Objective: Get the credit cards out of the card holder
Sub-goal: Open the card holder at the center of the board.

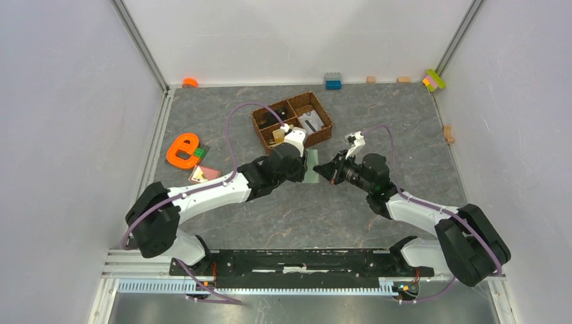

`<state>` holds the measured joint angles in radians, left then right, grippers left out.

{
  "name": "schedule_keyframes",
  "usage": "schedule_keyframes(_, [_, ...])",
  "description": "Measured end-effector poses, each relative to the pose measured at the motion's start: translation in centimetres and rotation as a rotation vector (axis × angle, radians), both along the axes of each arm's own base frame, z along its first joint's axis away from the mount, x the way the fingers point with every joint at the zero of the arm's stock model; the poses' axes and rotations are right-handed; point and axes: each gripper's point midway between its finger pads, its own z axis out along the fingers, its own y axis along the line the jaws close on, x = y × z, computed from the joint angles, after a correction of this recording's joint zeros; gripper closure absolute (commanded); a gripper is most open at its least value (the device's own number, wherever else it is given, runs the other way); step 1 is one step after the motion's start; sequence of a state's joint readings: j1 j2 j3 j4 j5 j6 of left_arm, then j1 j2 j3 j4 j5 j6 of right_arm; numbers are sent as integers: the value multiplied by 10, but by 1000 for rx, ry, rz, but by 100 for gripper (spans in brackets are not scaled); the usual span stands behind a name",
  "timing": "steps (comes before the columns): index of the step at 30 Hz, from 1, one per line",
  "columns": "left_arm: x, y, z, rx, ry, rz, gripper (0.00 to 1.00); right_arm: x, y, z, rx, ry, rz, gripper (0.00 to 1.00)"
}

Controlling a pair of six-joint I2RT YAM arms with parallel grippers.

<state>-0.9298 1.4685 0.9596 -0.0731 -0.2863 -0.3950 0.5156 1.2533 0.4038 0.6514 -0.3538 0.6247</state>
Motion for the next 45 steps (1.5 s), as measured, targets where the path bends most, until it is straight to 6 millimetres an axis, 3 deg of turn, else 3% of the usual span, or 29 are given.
schedule_keyframes(9, [6,11,-6,19,34,55,69,2,-4,-8,-35,9,-29,100])
schedule_keyframes(16, [37,53,-14,-3,89,212,71,5,-10,-8,-52,4,-63,100])
schedule_keyframes(20, [40,64,-24,-20,130,248,70,7,-13,-10,-64,11,-83,100])
schedule_keyframes(25, [35,68,-31,-26,158,254,61,7,-16,-15,-81,21,-96,100])
schedule_keyframes(35, [29,63,-17,-105,153,214,30,9,-27,-1,-103,-31,-134,100])
schedule_keyframes(40, [13,54,-5,-214,126,122,24,9,-29,1,-110,-39,-145,100])
schedule_keyframes(45, [3,48,20,-321,59,50,18,10,-31,6,-107,-57,-149,100])
